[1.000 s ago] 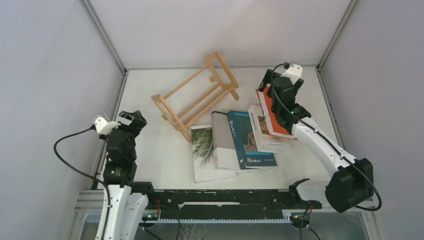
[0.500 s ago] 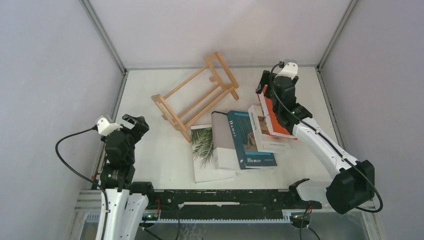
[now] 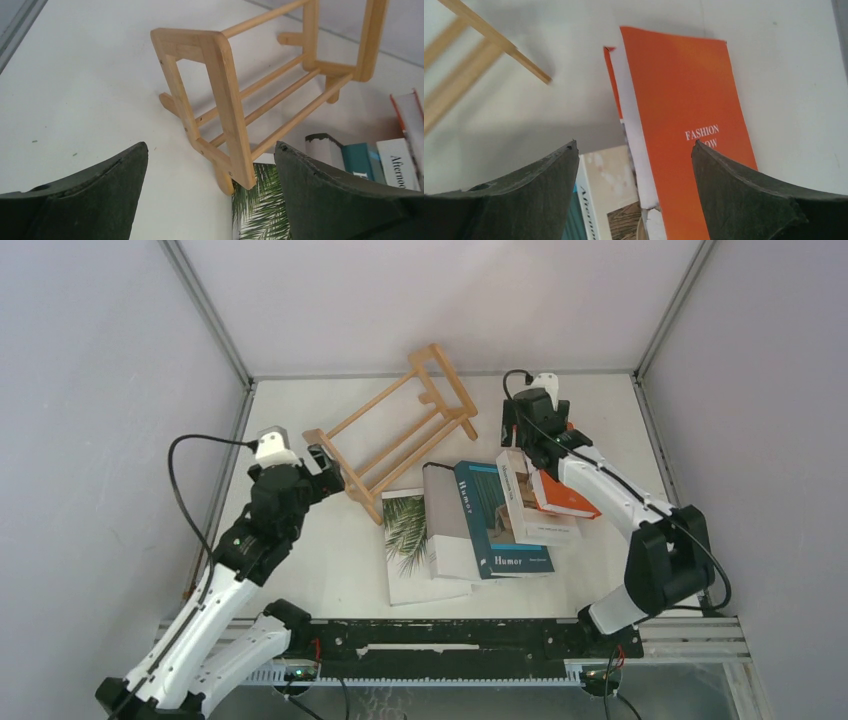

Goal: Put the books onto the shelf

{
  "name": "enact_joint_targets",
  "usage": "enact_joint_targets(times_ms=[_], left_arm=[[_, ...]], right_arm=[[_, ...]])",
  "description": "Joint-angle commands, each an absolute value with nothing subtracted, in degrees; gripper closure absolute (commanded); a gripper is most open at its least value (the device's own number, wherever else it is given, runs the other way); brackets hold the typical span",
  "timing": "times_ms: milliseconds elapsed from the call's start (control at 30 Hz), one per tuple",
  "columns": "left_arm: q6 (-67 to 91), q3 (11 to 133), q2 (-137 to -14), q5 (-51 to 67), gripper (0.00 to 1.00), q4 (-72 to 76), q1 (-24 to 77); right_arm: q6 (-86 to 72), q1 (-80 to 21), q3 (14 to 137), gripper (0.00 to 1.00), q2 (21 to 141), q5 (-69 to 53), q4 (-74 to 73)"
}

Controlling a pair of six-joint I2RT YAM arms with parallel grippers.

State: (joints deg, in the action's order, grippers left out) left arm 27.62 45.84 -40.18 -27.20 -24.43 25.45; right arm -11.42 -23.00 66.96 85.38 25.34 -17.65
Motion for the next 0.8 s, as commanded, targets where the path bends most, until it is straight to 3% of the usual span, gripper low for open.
enact_joint_targets(times_ms=[0,433,767], left_arm=[[26.80,48.89,-42.70,-31.60,0.00,-22.41,27.92],[28.57,49.67,-45.42,-29.49,0.00,-19.15,28.48],[28.99,51.20,-46.24,-28.11,0.00,-18.26,28.50]], right_arm=[[-9.19,-23.35,73.17,0.11,89.10,29.43,-21.73],[-5.39,-25.12,88.97,0.08,106.07,36.30,-29.59],[-2.75,-25.73,94.24,0.07,112.80,39.96,-32.68]])
